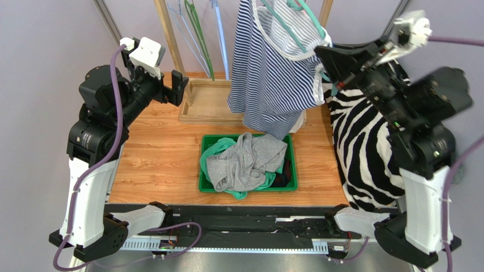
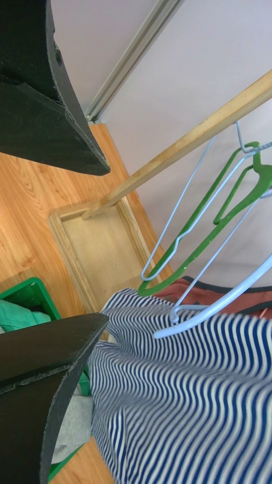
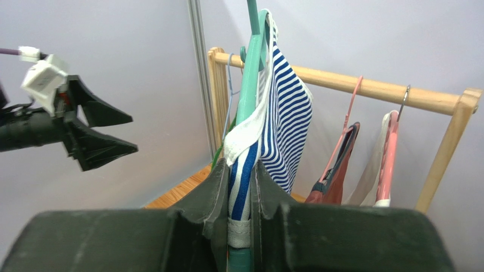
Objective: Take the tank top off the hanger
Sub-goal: Pick up the hanger from the clothesline.
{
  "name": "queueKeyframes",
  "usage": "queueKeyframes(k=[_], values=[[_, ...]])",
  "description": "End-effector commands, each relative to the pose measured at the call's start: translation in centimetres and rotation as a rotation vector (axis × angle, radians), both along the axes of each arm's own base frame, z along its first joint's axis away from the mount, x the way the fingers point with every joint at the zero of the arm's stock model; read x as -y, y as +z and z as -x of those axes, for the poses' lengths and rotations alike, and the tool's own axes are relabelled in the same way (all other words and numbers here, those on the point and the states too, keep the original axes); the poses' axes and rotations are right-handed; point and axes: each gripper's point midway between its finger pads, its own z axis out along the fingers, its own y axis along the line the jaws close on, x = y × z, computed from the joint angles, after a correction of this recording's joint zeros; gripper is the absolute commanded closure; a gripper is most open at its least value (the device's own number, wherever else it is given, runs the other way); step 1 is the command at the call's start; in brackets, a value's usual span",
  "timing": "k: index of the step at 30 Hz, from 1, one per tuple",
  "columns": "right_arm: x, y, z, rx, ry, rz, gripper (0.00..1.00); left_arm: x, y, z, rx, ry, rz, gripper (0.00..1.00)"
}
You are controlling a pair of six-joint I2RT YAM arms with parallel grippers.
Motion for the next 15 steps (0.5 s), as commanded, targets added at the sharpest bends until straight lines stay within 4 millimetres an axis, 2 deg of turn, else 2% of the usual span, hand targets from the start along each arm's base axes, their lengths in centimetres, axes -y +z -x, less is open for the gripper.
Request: queueKeyframes(k=[1, 5, 9, 12, 13, 15], values=[[0.9, 0.6, 3.2, 0.085, 0.029, 0.037, 1.00, -0.5, 1.3, 0.8, 0.039, 0.004, 0.006, 0.01], [1.3, 0.8, 5.6, 0.125, 0.067, 0.055, 1.00, -0.4, 1.3, 0.7, 0.037, 0.003, 0.008, 0.01], [1.5, 2.4, 7.8, 0.179, 0.109, 0.034, 1.00, -0.1, 1.4, 0.9, 0.035, -0.020, 0.016, 0.01], [1.3, 3.4, 8.0, 0.203, 0.127, 0.017, 1.00, 0.0, 1.6, 1.0, 0.038, -0.023, 0.021, 0.01], [0.8, 3.4, 7.3, 0.188, 0.135, 0.017, 1.00, 0.0, 1.6, 1.1, 0.037, -0.025, 0.022, 0.01], [0.2, 3.8, 7.2, 0.191, 0.168, 0.015, 1.00, -0.4, 1.8, 1.2, 0.043, -0.008, 0.028, 0.01]])
